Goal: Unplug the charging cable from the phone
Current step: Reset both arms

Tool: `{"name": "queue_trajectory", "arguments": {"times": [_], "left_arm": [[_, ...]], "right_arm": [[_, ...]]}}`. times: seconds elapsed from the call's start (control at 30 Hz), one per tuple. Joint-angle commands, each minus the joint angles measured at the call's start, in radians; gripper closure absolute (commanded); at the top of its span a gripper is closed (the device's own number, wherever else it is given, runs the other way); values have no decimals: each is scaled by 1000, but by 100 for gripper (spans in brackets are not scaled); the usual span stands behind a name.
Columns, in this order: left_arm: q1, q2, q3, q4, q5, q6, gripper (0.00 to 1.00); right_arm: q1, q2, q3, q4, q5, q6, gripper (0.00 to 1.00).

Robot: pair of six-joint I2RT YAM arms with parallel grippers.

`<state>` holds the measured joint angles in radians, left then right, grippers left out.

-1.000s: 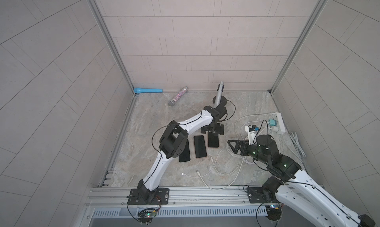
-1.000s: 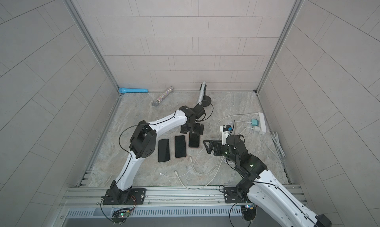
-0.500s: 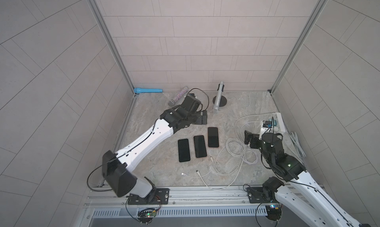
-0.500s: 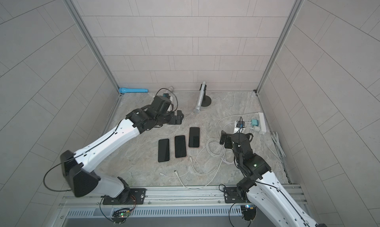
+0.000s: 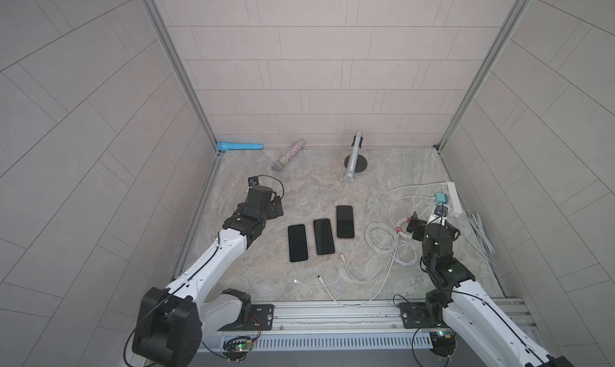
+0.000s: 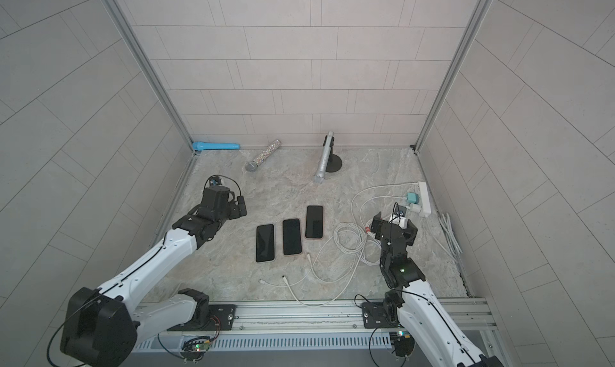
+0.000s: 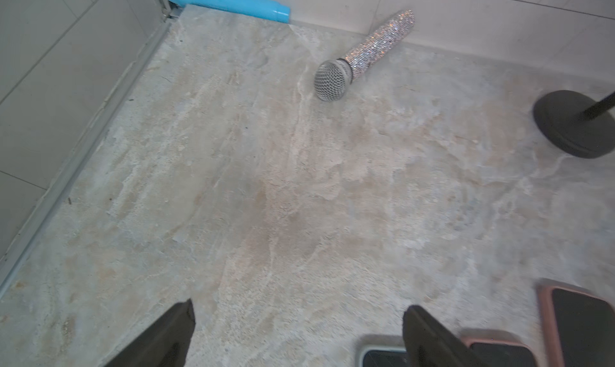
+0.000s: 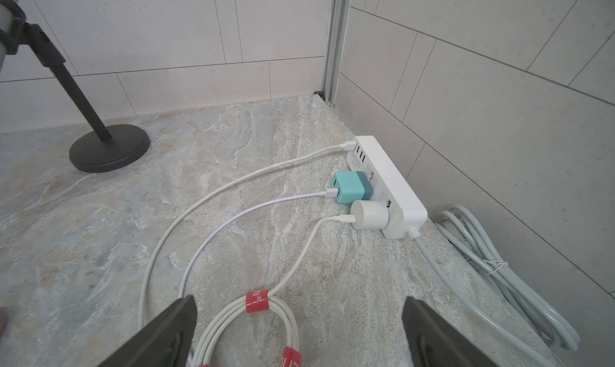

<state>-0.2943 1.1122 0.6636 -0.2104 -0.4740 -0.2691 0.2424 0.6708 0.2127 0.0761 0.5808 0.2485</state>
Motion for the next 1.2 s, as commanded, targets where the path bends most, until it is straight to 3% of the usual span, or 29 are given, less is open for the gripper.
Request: {"name": "queue_trajectory", "arguments": {"times": [0.0,0.2,0.3,0.4,0.53,0.6,0.73,0.83,0.93,1.03,1.17], "left_arm": [[20,-41,-117,339,-65,136,0],[172,54,-214,564,55,108,0],[219,153,-231,692,118,99,0],[230,255,-232,806,137,127,0],[236,304,-189,812,148,199,0],[250,340,-233,936,173,198,0],[257,477,-305,1220,254,240,0],[257,429,-229,980,271,235,0],[253,466,-269,1126,272,256,0],[251,437,-242,1029,271,245,0],[251,463,-259,1100,269,256,0]], "right_arm": [[-32,92,-17,271,-3,-52,0],[-120,355,-27,546,-78,-60,0],[-145,471,27,573,-122,-65,0],[-171,565,51,674,-160,-69,0],[-223,668,82,774,-255,-74,0],[-246,706,97,784,-334,-106,0],[-262,893,88,1010,-435,-135,0],[-272,865,145,836,-444,-123,0],[-277,882,122,922,-458,-121,0],[-277,885,121,923,-455,-118,0],[-274,886,131,902,-471,-125,0]]}}
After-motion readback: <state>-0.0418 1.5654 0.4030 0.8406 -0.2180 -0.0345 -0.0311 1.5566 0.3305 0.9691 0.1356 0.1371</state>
